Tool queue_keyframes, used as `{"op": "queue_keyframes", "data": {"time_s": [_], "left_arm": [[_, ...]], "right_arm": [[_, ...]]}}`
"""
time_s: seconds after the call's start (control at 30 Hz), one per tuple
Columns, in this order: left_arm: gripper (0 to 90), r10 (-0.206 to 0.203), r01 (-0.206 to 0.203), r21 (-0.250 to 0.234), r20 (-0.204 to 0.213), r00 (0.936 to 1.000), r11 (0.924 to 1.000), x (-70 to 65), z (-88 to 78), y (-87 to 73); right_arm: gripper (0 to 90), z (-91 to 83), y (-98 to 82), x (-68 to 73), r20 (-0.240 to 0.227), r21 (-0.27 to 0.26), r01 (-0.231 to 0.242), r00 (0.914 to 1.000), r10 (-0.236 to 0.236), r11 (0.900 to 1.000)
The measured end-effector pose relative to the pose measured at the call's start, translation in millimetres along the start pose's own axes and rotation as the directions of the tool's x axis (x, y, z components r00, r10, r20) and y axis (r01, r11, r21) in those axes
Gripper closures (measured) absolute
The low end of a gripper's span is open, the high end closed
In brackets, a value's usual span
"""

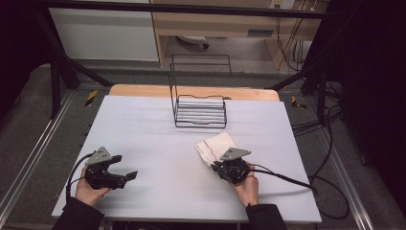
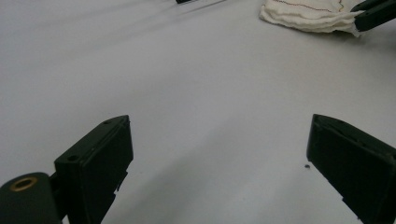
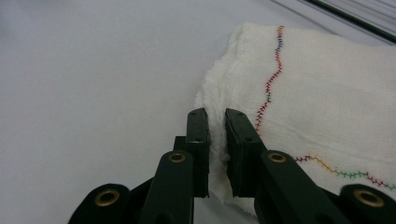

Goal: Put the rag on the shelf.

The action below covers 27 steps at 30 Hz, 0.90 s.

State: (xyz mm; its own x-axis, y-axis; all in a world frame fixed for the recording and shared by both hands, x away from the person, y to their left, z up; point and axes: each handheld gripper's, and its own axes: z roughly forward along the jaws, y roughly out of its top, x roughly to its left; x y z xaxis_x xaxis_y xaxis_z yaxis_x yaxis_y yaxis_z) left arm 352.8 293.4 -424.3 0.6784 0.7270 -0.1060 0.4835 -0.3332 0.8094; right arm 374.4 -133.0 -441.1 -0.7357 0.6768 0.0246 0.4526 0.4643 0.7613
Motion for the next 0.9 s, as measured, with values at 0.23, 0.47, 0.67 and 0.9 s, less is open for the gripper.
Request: {"op": "queue_keyframes", "data": {"time_s": [0.23, 0.47, 0.67, 0.9], "left_arm": [[7.1, -0.002, 0.002, 0.000, 0.001, 1.0000, 1.0000, -0.6, 0.2, 0.0], [7.1, 0.000, 0.000, -0.003, 0.001, 1.0000, 1.0000, -0.6, -1.0, 0.0], [7.1, -0.002, 0.002, -0.002, 0.000, 1.0000, 1.0000, -0.9, -0.7, 0.4], [7.1, -0.002, 0.002, 0.004, 0.004, 1.0000, 1.0000, -2.9, 0.8, 0.9]], "right_arm": [[76.7, 7.4, 1.5, 11.0, -0.052, 0.016, -0.043, 0.9977, 0.044, 0.999], [44.0, -4.4, 8.0, 1.5, -0.037, -0.039, -0.038, 0.9987, 0.036, 0.999], [38.7, -29.6, -7.0, -39.4, 0.103, -0.037, -0.121, 0.9869, 0.124, 0.992], [54.3, -31.7, -23.9, -60.0, 0.109, 0.008, -0.199, 0.9743, 0.197, 0.980]]}}
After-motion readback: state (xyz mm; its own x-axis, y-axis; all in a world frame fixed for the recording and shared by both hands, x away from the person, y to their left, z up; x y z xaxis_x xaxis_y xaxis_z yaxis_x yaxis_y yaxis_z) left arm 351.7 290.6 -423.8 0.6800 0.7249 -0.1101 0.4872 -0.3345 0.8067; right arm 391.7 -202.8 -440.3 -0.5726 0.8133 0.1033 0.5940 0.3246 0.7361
